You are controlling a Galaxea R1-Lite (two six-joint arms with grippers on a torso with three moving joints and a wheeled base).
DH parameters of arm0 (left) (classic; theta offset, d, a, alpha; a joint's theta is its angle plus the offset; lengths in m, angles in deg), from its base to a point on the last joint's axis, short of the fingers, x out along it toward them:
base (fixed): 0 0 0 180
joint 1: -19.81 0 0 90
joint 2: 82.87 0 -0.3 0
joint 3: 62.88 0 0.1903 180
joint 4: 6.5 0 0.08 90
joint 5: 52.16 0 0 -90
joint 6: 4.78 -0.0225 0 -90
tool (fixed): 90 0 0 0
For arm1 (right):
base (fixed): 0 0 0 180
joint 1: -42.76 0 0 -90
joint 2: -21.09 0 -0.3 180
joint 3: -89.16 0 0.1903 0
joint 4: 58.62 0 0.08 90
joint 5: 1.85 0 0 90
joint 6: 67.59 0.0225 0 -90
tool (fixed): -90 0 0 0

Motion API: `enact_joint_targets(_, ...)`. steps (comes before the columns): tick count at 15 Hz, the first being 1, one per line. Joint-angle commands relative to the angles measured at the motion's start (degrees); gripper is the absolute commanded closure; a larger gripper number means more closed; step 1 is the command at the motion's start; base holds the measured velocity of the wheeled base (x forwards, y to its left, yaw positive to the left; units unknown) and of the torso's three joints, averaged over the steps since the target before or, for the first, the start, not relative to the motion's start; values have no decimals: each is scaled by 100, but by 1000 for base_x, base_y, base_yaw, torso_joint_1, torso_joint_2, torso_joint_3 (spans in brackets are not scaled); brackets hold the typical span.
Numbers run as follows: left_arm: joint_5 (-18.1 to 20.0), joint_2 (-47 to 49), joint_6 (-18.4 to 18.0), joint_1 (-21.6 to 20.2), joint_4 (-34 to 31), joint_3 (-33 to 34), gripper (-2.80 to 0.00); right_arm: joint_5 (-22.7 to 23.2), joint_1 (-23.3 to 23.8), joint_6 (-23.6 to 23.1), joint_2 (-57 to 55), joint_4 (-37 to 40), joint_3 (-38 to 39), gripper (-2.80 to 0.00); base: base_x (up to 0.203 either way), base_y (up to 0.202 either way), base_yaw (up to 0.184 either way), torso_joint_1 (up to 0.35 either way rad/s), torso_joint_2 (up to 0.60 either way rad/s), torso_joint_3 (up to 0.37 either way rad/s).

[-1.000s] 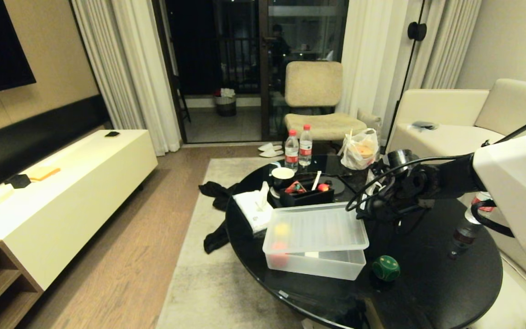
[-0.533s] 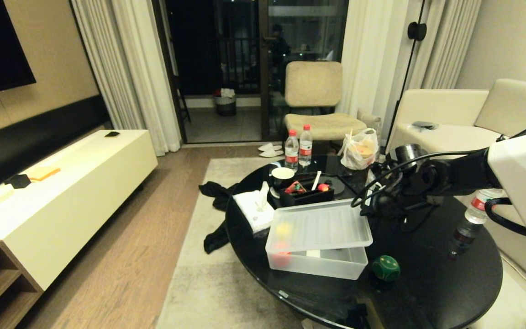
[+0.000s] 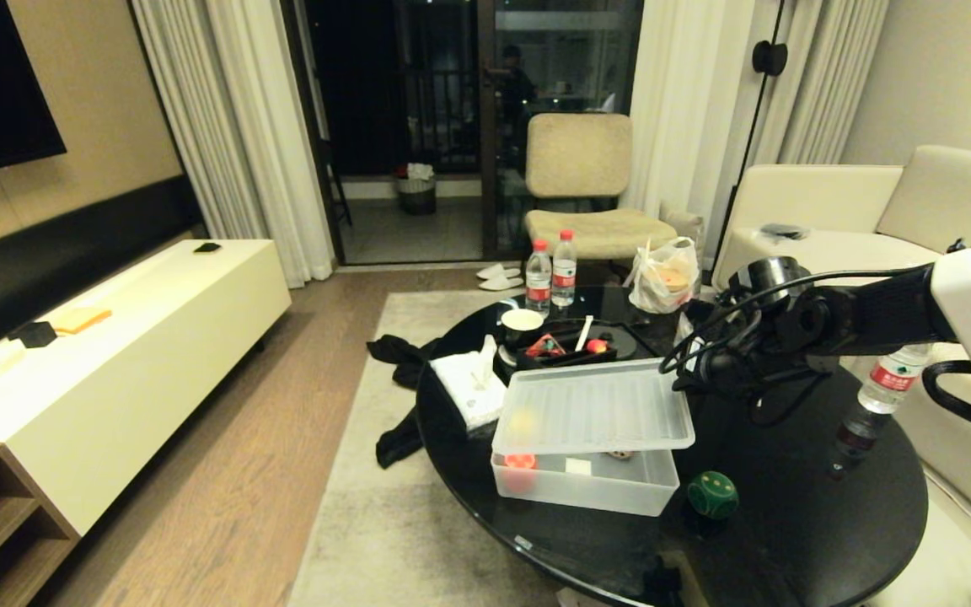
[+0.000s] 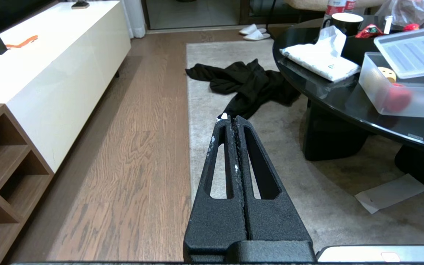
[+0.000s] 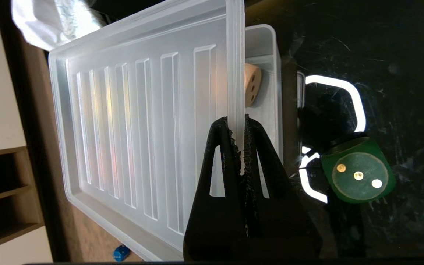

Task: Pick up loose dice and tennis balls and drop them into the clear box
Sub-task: Open the lid

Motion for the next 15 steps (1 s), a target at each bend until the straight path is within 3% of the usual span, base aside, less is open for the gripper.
enact_joint_targets(1, -3, 1, 2, 2, 2, 9, 0, 20, 49, 19, 96, 7, 11, 0, 0, 0, 0, 0, 0, 0)
enact_joint_targets(6, -3, 1, 2, 2, 2, 9, 0, 309, 169, 46, 507, 27, 215, 0, 0, 0, 0, 0, 0, 0)
enact_joint_targets(8, -3, 1, 2, 2, 2, 9, 0, 417, 336, 305, 734, 31, 250, 0, 0, 0, 0, 0, 0, 0)
enact_joint_targets(12, -3, 1, 2, 2, 10, 9, 0, 724, 1049, 325, 1186, 217, 312, 0, 0, 0, 0, 0, 0, 0)
enact_joint_targets(15, -3, 1, 2, 2, 10, 9, 0, 897, 1686, 59, 1545, 341, 508, 0, 0, 0, 0, 0, 0, 0)
